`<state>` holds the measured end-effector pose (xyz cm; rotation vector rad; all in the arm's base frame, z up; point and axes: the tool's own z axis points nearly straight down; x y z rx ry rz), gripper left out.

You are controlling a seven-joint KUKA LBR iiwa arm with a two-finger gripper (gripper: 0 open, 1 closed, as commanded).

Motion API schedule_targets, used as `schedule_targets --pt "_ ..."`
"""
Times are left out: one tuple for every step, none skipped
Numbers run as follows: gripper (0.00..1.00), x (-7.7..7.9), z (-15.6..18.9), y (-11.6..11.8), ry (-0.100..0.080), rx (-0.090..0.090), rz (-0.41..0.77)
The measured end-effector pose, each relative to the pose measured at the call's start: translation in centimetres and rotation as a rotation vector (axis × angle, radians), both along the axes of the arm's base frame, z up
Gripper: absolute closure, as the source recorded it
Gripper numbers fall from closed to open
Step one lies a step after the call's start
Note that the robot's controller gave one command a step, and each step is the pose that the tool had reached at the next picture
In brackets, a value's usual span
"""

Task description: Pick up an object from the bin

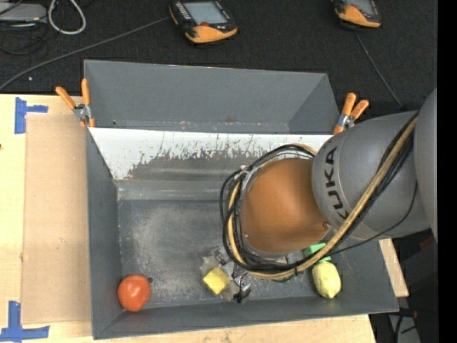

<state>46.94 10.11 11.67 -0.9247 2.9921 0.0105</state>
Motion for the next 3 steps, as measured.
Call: schedule_targets --pt "1.00 0.1 1.9 0.1 -0.004 0.001 -0.003" --pt "1.00 -0.2 4.7 0.1 0.009 0.000 -0.004" --pt "1.00 0.1 7.4 0.2 -0.004 0.002 -0.007"
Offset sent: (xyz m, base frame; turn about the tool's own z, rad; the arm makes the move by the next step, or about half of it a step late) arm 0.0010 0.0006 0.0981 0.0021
